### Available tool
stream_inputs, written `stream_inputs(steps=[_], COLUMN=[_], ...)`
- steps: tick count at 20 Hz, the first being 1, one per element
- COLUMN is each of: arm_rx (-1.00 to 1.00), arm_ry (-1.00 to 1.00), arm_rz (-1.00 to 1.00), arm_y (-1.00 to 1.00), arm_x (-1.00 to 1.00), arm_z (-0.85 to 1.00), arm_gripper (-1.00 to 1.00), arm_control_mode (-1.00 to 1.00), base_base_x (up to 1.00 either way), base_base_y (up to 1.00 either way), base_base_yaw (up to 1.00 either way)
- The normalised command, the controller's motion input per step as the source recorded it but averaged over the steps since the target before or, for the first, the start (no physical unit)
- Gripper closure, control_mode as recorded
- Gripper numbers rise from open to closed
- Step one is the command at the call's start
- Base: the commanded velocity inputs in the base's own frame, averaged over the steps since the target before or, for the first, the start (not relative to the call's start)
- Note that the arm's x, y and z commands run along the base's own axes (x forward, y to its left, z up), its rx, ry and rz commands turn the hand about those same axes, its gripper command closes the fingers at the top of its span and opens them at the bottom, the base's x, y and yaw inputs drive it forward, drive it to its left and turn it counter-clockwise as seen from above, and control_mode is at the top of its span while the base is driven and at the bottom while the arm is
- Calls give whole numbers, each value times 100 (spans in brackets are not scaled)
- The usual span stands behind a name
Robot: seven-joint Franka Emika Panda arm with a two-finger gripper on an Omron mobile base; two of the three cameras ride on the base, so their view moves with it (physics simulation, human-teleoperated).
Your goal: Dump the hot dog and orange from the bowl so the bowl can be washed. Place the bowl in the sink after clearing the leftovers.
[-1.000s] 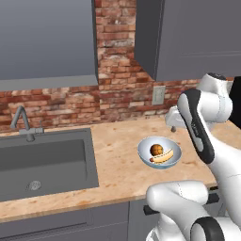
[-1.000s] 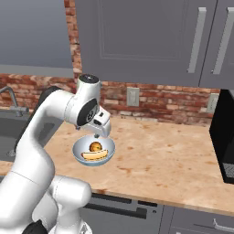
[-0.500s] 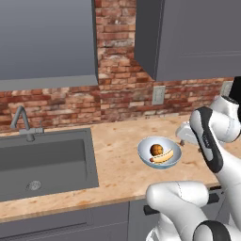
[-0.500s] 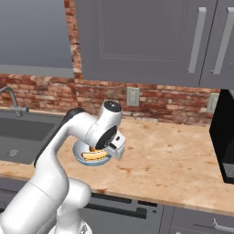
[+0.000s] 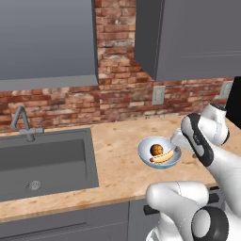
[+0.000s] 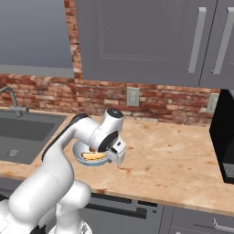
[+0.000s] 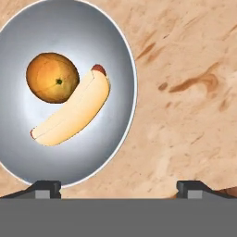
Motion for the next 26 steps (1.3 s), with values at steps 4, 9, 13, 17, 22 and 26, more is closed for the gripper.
stream_inputs(steps=[4,9,13,17,22,26], arm_rx=[0,0,0,0,0,0], arm_ry=[9,5,3,0,0,0], arm_rz=[0,0,0,0,0,0], arm_y=[0,0,0,0,0,1], arm_x=[12,24,9,11,17,13], arm_z=[-43,-42,-29,-21,-17,-21], arm_gripper=[-100,-100,-100,-100,-100,-100], arm_control_mode=[-100,-100,-100,-100,-100,-100], base_base_x=[0,0,0,0,0,0], base_base_y=[0,0,0,0,0,0], base_base_yaw=[0,0,0,0,0,0])
